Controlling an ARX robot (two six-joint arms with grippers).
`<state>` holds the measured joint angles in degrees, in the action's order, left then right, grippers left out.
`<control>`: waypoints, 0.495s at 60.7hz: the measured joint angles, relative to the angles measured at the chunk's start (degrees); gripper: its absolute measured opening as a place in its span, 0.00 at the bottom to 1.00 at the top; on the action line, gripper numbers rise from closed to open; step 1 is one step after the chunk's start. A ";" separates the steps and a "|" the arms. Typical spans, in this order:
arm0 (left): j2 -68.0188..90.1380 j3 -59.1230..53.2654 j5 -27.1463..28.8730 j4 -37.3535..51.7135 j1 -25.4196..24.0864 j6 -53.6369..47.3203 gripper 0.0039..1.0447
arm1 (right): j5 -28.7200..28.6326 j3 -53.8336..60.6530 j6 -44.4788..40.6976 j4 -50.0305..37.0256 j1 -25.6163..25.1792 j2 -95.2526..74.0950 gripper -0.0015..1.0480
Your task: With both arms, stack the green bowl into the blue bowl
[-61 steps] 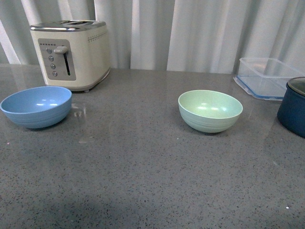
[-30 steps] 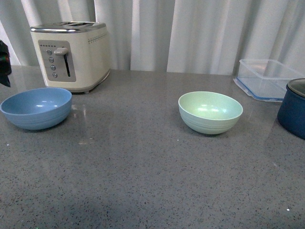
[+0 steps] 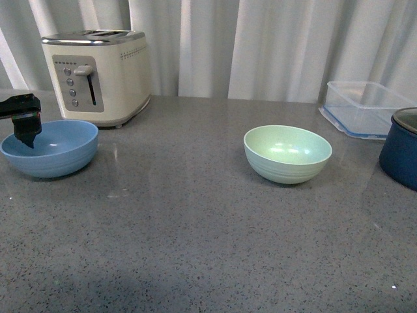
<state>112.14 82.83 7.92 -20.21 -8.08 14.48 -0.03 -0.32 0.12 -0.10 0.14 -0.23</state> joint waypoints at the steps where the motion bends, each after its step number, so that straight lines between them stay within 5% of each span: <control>1: 0.11 0.04 -0.02 -0.11 0.02 0.00 0.87 | 0.00 0.00 0.00 0.00 0.00 0.00 0.90; 30: 0.81 0.13 -0.61 -0.17 0.33 0.04 0.09 | 0.00 0.00 0.00 0.00 0.00 0.00 0.90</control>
<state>112.95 82.96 7.31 -20.38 -7.75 14.52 -0.03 -0.32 0.12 -0.10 0.14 -0.23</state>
